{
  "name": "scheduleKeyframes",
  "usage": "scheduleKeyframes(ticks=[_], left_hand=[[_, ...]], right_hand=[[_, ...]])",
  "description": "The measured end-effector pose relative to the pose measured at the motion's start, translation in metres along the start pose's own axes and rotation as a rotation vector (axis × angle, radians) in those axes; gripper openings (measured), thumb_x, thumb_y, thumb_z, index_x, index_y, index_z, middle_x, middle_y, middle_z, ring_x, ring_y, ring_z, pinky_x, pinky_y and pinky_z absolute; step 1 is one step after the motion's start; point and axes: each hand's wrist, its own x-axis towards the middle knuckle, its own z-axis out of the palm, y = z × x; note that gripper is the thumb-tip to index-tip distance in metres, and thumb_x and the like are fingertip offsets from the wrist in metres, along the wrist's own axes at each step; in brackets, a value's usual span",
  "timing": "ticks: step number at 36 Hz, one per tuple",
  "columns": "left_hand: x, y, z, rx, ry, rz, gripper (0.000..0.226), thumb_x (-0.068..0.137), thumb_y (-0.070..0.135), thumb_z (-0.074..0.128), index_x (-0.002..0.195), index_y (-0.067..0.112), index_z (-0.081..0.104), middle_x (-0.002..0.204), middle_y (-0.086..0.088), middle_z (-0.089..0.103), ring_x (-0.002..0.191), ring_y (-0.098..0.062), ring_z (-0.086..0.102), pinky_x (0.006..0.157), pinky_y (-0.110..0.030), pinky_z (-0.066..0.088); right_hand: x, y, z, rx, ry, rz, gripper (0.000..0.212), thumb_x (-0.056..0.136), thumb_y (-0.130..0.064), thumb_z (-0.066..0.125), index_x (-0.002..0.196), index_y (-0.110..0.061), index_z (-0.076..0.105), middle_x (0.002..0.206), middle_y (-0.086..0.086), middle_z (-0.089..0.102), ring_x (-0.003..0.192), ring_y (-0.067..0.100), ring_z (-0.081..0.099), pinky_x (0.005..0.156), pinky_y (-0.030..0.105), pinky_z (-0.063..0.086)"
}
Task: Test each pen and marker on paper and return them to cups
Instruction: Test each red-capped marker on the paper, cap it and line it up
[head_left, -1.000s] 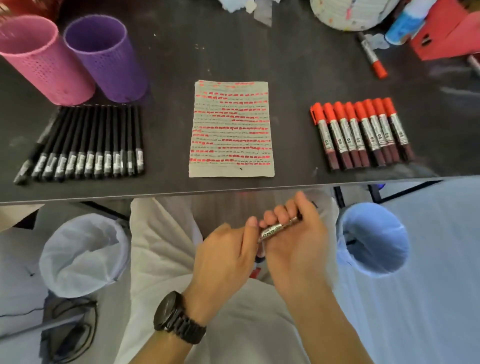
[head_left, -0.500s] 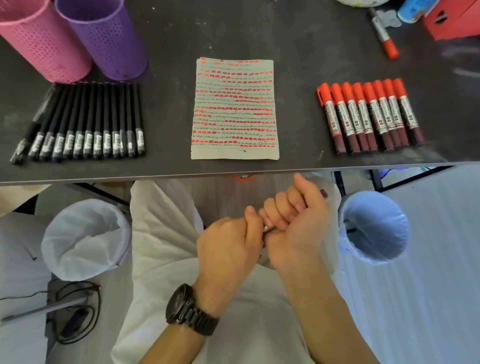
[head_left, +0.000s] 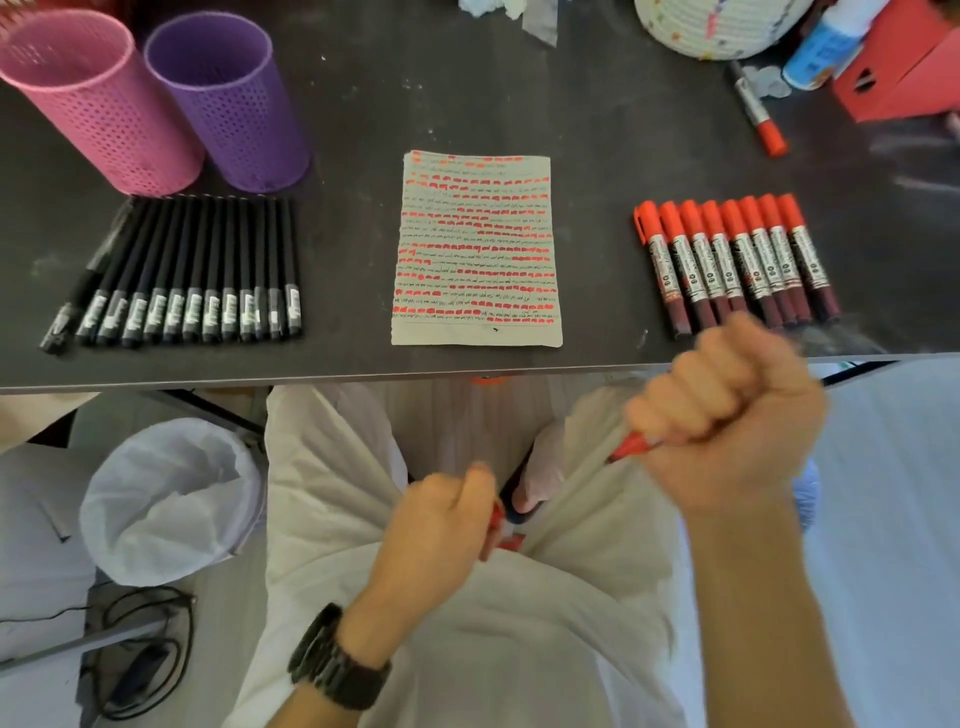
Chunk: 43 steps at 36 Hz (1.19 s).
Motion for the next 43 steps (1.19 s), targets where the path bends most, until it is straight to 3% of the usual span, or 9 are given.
scheduleKeyframes(ticks=[3,7,10,14,18,21,24,31,43], left_hand=[[0.001,-0.011,-0.013,-0.008,0.163,0.007,0.076,0.106,0.049,0.027,0.042,0.011,0.038,0.042,-0.002,0.043,0.043,-0.01,0.041,0.059,-0.028,0.037],[0.005,0.006,-0.016,-0.089,0.288,0.235,0.066,0.091,0.077,0.03,0.059,0.021,0.044,0.051,0.001,0.043,0.049,-0.006,0.039,0.051,-0.019,0.034],[0.014,0.02,-0.012,-0.024,0.393,0.354,0.043,0.084,0.076,0.049,0.073,0.035,0.049,0.053,0.015,0.046,0.05,-0.003,0.045,0.052,-0.012,0.038],[0.026,0.036,-0.007,0.247,0.576,0.6,0.023,0.099,0.055,0.045,0.095,0.04,0.061,0.057,0.023,0.046,0.057,0.002,0.049,0.057,-0.008,0.038],[0.048,0.04,-0.001,0.492,0.601,0.949,0.026,0.1,0.034,0.057,0.115,0.024,0.074,0.109,0.011,0.071,0.106,-0.014,0.064,0.094,-0.029,0.049],[0.063,0.035,0.006,0.629,0.535,0.956,0.034,0.099,0.035,0.056,0.127,0.023,0.07,0.131,0.008,0.066,0.126,-0.017,0.057,0.11,-0.034,0.04],[0.074,0.029,0.008,0.692,0.53,0.93,0.037,0.098,0.035,0.055,0.131,0.022,0.068,0.135,0.008,0.064,0.128,-0.015,0.057,0.11,-0.035,0.04],[0.086,0.016,0.016,0.636,0.616,0.942,0.035,0.099,0.03,0.058,0.133,0.024,0.066,0.138,0.009,0.062,0.132,-0.013,0.053,0.114,-0.032,0.036],[0.093,0.016,0.024,0.615,0.742,0.962,0.036,0.095,0.028,0.064,0.13,0.022,0.069,0.136,0.007,0.064,0.128,-0.014,0.057,0.112,-0.029,0.036]], right_hand=[[0.011,-0.029,-0.006,-0.036,0.034,-0.167,0.051,0.102,-0.031,0.042,0.053,-0.026,0.027,0.044,-0.01,0.021,0.04,0.009,0.019,0.047,0.024,0.025],[0.028,-0.025,0.0,-0.12,0.13,-0.223,0.057,0.105,-0.051,0.036,0.061,-0.019,0.054,0.063,-0.004,0.05,0.062,0.013,0.05,0.067,0.025,0.045],[0.036,-0.017,0.002,-0.28,0.206,-0.218,0.065,0.102,-0.064,0.027,0.076,-0.019,0.065,0.07,0.0,0.057,0.065,0.015,0.057,0.066,0.028,0.052],[0.045,-0.014,0.006,-0.431,0.233,-0.205,0.075,0.093,-0.076,0.026,0.088,-0.02,0.076,0.062,0.008,0.062,0.049,0.018,0.053,0.049,0.029,0.05],[0.055,-0.008,0.013,-0.614,0.198,-0.235,0.058,0.083,-0.076,0.058,0.088,-0.022,0.079,0.081,0.014,0.075,0.061,0.018,0.067,0.059,0.031,0.059],[0.065,0.0,0.011,-0.772,0.193,-0.318,0.026,0.081,-0.05,0.075,0.082,-0.025,0.069,0.068,0.004,0.068,0.058,0.017,0.066,0.057,0.029,0.057],[0.078,0.004,0.009,-0.919,0.177,-0.367,0.02,0.087,-0.032,0.077,0.084,-0.018,0.063,0.059,0.006,0.064,0.047,0.019,0.061,0.046,0.029,0.052],[0.094,0.01,-0.004,-1.148,0.231,-0.452,0.028,0.089,-0.031,0.076,0.067,-0.022,0.061,0.05,0.0,0.062,0.04,0.013,0.057,0.044,0.024,0.045],[0.096,0.018,-0.015,-1.115,0.307,-0.533,0.022,0.075,-0.033,0.066,0.057,-0.028,0.055,0.044,-0.008,0.058,0.039,0.005,0.053,0.046,0.02,0.041]])
